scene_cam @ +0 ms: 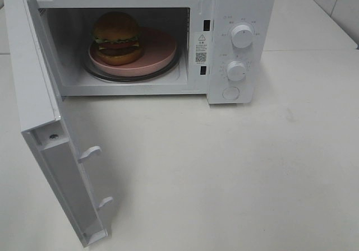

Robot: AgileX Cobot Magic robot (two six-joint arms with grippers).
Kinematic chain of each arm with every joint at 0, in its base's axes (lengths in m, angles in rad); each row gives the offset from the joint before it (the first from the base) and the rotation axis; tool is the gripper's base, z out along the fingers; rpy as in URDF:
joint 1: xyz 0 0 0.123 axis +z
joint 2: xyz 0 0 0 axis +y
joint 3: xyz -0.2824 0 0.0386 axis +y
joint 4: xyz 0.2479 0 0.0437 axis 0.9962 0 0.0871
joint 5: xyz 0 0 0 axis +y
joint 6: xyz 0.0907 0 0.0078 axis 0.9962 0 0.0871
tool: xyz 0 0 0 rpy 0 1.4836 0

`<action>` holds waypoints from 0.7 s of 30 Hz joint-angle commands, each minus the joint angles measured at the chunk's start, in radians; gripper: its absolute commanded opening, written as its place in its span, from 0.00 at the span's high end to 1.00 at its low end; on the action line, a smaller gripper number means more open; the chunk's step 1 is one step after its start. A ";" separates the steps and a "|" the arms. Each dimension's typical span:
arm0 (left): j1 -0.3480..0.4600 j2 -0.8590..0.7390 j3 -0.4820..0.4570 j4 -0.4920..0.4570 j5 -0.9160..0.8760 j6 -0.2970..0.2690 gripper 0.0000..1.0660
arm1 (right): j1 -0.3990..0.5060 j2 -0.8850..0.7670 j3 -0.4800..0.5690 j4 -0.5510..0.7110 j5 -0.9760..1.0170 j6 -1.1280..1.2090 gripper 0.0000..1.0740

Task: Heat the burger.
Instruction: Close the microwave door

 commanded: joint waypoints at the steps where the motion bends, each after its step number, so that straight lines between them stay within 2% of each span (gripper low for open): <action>1: 0.003 -0.015 0.002 0.002 -0.014 -0.004 0.08 | -0.032 -0.057 0.002 0.005 -0.007 -0.018 0.29; 5: 0.003 -0.015 0.002 0.002 -0.014 -0.004 0.08 | -0.061 -0.101 0.002 0.006 -0.007 -0.018 0.29; 21: 0.003 -0.015 0.002 0.002 -0.014 -0.003 0.08 | -0.061 -0.101 0.002 0.011 -0.007 -0.018 0.29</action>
